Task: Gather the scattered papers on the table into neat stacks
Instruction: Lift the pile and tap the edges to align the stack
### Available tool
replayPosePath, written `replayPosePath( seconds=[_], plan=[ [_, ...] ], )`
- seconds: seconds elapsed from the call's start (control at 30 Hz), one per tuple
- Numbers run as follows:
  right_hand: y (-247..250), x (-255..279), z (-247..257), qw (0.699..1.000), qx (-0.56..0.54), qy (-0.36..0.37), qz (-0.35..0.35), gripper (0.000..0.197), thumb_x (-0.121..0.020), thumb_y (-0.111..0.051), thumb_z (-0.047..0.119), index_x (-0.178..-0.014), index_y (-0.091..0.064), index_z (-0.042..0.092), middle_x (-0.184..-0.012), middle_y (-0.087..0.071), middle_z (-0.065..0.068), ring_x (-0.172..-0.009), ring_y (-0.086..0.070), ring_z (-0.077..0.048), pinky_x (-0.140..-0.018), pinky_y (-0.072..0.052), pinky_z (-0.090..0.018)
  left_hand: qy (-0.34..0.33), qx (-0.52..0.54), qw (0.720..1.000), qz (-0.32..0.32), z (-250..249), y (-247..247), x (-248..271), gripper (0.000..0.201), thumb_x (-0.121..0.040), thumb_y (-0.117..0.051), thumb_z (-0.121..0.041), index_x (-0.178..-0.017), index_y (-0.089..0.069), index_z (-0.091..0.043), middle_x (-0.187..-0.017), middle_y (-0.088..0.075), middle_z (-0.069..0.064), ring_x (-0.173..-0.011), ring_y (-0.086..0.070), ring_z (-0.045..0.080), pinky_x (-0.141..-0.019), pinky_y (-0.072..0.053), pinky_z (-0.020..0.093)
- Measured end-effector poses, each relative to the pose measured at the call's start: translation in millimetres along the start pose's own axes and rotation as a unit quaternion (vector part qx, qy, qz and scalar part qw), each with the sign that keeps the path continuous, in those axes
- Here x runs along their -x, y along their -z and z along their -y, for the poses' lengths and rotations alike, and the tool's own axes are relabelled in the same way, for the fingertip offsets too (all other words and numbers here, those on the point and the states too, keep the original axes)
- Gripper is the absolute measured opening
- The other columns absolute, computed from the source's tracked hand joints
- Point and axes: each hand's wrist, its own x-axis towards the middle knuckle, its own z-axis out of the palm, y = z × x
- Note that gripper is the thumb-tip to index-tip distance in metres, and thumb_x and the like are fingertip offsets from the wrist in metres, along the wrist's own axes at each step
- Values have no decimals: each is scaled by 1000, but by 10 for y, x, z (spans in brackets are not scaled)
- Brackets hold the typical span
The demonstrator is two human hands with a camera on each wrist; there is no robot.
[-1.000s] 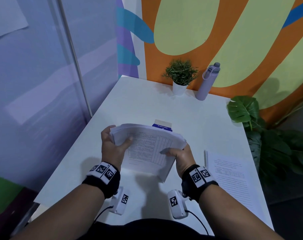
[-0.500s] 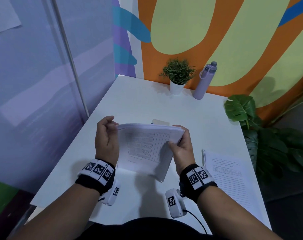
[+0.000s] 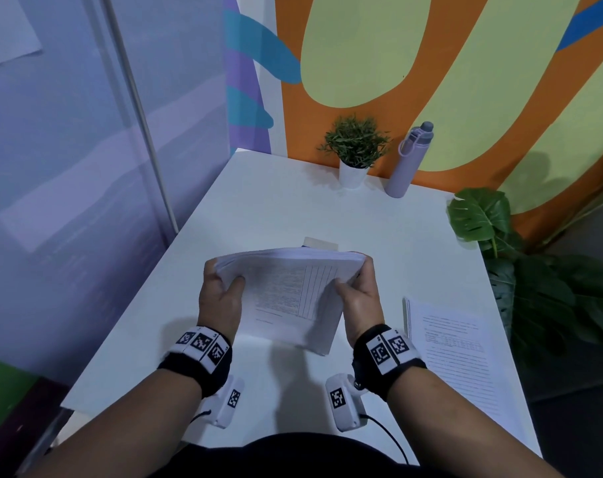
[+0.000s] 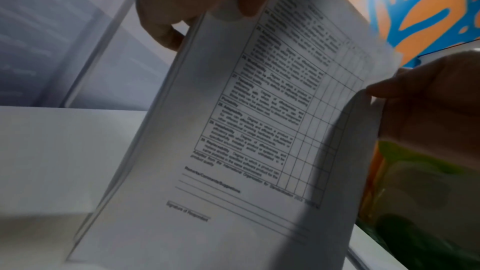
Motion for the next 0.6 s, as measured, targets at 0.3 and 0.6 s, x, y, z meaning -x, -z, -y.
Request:
replayPosePath(
  seconds=[0.3,0.6],
  plan=[
    [69,46,-31,993,95,58,-31,53,-87,-41,-5,-106,-45,44,-92,-58,27,-82,-52,9,-73,-44,-9,-18,-32,999,11,13,-99,105,26,-86,-51,-17,-89,-48,-43,-92,-60,-8,-86,-58,13,-85,-48,33],
    [246,-75,-171,991,117,-47,40,75,-77,-41,-13,-121,-35,48,-111,-52,10,-101,-52,-10,-86,-47,-33,61,-149,985,64,224,-130,67,38,-93,-49,-11,-130,-45,-18,-109,-54,1,-98,-51,21,-87,-38,30]
  ],
)
